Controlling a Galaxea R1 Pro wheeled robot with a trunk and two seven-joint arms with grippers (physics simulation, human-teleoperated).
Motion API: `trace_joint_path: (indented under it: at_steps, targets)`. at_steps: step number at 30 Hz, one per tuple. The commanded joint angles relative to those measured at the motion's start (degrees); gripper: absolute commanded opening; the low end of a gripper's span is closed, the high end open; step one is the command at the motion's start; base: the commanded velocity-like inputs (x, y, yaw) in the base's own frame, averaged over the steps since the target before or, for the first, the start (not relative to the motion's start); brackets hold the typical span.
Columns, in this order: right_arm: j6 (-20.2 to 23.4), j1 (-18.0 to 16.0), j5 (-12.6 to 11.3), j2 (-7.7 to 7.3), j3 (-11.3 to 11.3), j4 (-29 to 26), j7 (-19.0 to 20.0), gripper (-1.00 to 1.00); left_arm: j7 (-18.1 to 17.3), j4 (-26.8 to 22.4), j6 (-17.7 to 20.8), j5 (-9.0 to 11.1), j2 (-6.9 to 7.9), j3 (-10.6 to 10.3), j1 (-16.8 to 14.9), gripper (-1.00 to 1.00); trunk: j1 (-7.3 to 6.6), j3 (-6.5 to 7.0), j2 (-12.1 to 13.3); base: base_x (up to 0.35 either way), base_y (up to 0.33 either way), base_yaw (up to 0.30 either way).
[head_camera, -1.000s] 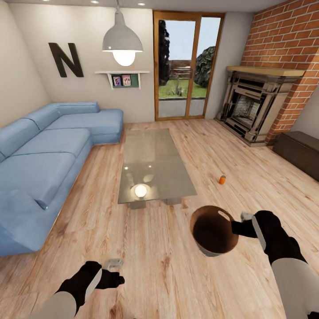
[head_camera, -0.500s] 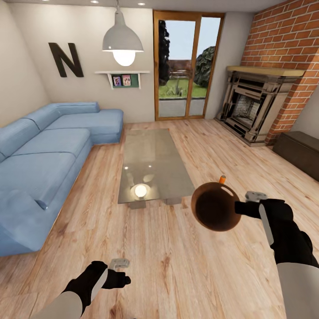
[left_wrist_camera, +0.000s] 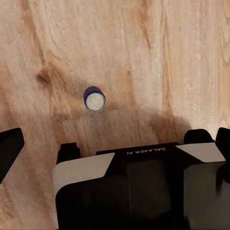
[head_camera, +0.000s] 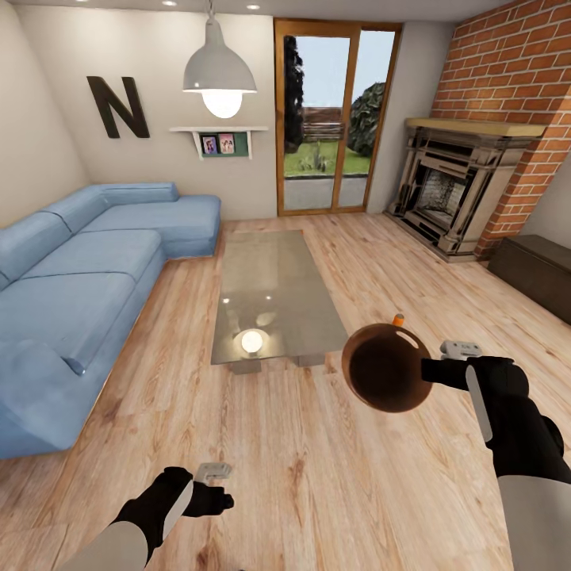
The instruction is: Put the three can of soda from the living room inside the tash can in the kitchen.
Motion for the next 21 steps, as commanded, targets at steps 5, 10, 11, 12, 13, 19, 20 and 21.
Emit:
trace_joint_path:
  at_steps: [5,10,11,12,13,19,20,21]
  targets:
    - [0.06,-0.01,-0.93,0.03,0.03,-0.06,0.17,-1.00,1.10,-0.29,0.00,0.03,0.02,0.00,0.01,1.00,-0.01,0.01,-0.01,0.000,0.000,0.000]
    - [0.06,0.00,-0.93,0.09,0.08,-0.03,0.13,-1.00,1.39,-0.38,0.06,0.02,0.04,0.00,0.01,1.00,-0.01,0.01,-0.01,0.000,0.000,0.000]
    - [0.06,0.00,-0.93,0.09,0.08,-0.02,0.12,-1.00,1.41,-0.39,0.07,0.02,0.05,0.00,0.01,1.00,-0.01,0.01,-0.01,0.000,0.000,0.000]
    - [0.06,0.00,-0.93,0.09,0.09,-0.02,0.11,-1.00,1.43,-0.40,0.07,0.01,0.04,0.00,0.01,1.00,-0.01,0.01,-0.01,0.000,0.000,0.000]
    - [0.06,0.01,-0.93,0.08,0.09,-0.01,0.10,-1.00,1.44,-0.40,0.07,0.01,0.03,0.00,0.01,1.00,-0.01,0.01,-0.01,0.000,0.000,0.000]
    - [0.06,0.07,-0.96,0.10,0.10,0.00,0.12,-1.00,1.49,-0.42,0.09,0.01,0.02,0.00,0.01,1.00,-0.01,0.01,-0.01,0.000,0.000,0.000]
    - [0.06,0.07,-0.99,0.10,0.10,0.00,0.13,-1.00,1.49,-0.42,0.09,0.01,0.01,0.00,0.01,1.00,-0.01,0.01,-0.01,0.000,0.000,0.000]
    - [0.06,0.07,-0.99,0.10,0.10,0.00,0.12,-1.00,1.49,-0.42,0.09,0.01,0.03,0.00,0.01,1.00,-0.01,0.01,-0.01,0.000,0.000,0.000]
